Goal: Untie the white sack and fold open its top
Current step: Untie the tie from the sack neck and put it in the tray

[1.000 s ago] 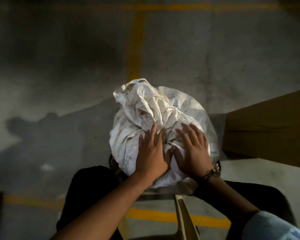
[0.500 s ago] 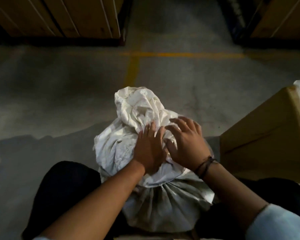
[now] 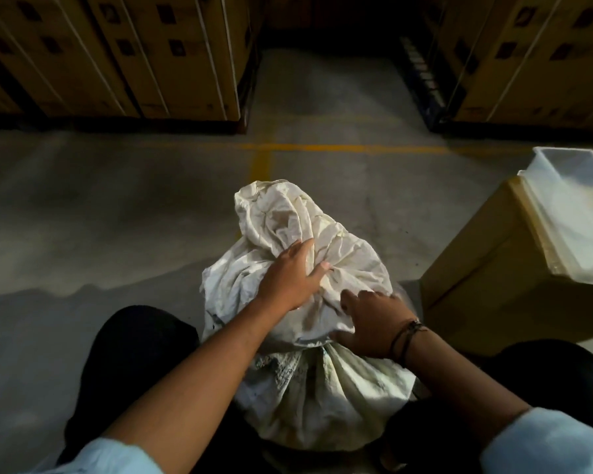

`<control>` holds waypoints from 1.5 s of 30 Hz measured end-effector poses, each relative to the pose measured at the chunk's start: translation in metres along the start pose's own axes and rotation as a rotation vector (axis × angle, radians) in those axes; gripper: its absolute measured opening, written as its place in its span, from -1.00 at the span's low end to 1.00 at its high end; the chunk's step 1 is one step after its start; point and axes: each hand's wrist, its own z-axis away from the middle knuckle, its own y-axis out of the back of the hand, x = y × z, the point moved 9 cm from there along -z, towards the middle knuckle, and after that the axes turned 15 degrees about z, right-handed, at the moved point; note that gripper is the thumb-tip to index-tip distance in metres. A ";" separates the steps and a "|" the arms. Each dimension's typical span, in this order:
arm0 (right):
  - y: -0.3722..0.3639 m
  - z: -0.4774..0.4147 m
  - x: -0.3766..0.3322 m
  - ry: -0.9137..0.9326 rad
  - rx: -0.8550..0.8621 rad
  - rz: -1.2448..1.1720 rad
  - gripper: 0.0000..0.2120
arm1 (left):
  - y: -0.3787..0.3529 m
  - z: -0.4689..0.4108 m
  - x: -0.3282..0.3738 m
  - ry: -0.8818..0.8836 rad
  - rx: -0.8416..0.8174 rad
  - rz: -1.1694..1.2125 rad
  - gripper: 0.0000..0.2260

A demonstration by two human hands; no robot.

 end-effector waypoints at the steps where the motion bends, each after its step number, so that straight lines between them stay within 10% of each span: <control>1: -0.008 0.000 -0.001 0.005 -0.061 0.078 -0.17 | 0.003 0.003 0.003 -0.012 0.008 0.002 -0.45; 3: -0.017 -0.001 -0.005 0.005 -0.091 0.240 0.07 | 0.009 0.010 0.007 -0.047 0.015 -0.007 -0.46; 8: 0.028 -0.031 0.006 -0.068 0.319 0.175 -0.65 | 0.029 0.028 0.032 -0.194 0.146 0.062 -0.53; 17: 0.065 -0.040 0.040 -0.254 0.783 -0.098 -0.83 | 0.011 0.077 0.106 -0.947 0.171 -0.333 -0.76; 25: 0.015 -0.067 0.022 0.079 0.531 -0.179 -0.36 | 0.001 0.016 0.030 -0.226 -0.058 -0.407 -0.57; 31: 0.005 -0.062 0.018 0.016 0.550 -0.164 -0.43 | 0.002 -0.012 -0.049 0.101 -0.268 -0.327 -0.39; 40: -0.046 -0.074 0.001 -0.009 0.262 -0.154 -0.67 | -0.033 0.001 -0.065 -0.017 -0.386 -0.613 -0.28; 45: -0.053 -0.079 0.012 -0.158 0.201 -0.237 -0.82 | -0.005 0.005 0.002 -0.306 -0.011 -0.404 -0.60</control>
